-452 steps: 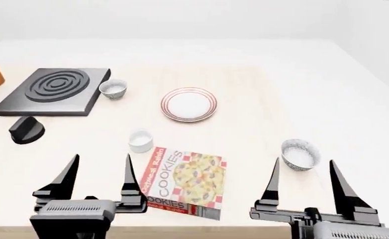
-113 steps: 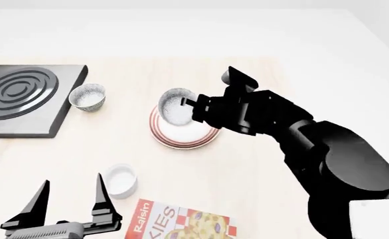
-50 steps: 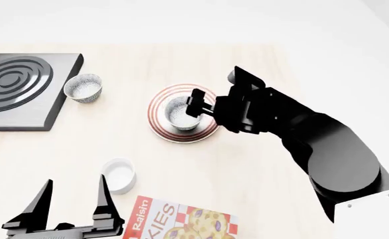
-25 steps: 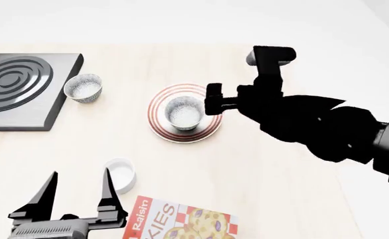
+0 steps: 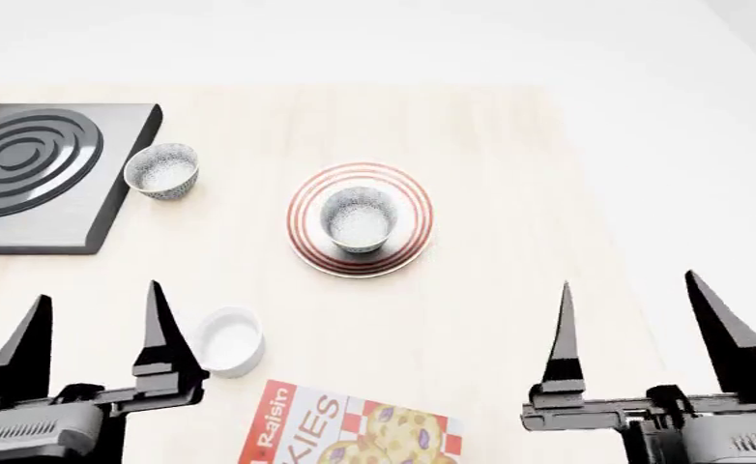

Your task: Pick the akita bowl next to the cookies box and place it on the plate.

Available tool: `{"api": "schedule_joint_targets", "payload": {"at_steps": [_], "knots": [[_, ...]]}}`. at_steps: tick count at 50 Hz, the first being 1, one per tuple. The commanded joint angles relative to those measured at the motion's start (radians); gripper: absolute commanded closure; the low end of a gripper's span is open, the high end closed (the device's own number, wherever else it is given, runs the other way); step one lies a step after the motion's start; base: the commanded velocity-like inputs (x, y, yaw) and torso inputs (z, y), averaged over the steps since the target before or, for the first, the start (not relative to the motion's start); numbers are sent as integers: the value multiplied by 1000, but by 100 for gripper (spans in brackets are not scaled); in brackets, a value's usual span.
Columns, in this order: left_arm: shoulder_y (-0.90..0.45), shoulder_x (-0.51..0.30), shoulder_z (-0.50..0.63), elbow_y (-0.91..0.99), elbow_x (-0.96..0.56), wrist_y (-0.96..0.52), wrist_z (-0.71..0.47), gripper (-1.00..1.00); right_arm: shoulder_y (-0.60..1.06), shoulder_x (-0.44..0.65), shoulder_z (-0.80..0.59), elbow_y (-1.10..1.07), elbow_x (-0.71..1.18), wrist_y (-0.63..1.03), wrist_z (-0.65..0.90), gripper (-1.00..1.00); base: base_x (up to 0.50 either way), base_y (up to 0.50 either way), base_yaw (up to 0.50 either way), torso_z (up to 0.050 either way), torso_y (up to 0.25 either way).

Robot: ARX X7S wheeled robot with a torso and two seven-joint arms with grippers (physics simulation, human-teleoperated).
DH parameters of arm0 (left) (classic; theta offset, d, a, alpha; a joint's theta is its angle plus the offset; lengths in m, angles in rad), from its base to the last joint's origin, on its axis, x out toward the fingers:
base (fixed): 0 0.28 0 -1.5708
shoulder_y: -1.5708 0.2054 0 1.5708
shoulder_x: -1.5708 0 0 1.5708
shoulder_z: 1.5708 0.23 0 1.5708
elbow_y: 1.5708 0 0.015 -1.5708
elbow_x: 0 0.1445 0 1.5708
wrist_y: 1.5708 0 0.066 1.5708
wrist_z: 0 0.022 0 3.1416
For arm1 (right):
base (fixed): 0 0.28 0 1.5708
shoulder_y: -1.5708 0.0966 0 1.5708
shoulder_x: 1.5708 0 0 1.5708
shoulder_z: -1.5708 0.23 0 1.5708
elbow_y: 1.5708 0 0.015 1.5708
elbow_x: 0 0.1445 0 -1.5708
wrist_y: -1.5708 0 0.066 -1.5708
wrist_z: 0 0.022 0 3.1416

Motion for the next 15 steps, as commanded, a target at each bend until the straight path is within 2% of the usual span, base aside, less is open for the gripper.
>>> {"api": "schedule_joint_targets", "payload": {"at_steps": [1, 6, 15], "knots": [[13, 5, -75, 29, -13, 75, 23, -100, -597, 151, 490, -152, -512, 13, 137, -100, 0, 0, 0, 0, 0], [27, 4, -80, 48, -12, 82, 18, -100, -777, 163, 658, -173, -565, 10, 136, -100, 0, 0, 0, 0, 0], [29, 12, -76, 65, 13, 54, -11, -100, -916, 166, 788, -179, -600, 8, 134, -100, 0, 0, 0, 0, 0]]}}
